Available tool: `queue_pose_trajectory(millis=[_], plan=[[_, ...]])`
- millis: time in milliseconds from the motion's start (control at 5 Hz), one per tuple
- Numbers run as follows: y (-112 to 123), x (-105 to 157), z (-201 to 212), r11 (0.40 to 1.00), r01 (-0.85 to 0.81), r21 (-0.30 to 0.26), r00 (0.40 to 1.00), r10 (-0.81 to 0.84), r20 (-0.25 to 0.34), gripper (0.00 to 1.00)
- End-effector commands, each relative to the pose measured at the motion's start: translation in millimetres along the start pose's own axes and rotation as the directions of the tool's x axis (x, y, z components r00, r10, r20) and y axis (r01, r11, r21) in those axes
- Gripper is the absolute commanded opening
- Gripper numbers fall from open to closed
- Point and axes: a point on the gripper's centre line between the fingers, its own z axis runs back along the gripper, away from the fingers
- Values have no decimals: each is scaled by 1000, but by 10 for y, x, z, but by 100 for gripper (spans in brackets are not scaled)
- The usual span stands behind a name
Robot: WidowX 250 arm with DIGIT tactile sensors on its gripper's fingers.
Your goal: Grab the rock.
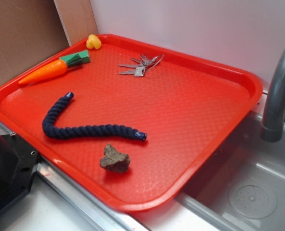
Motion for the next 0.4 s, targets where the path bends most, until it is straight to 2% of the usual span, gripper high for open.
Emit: queue_pose_trajectory(millis=[0, 200], plan=[[0, 0, 0, 1000, 0, 0, 1000, 0, 0, 100], [-230, -111, -500, 984, -177, -30, 984, 176, -31, 100]])
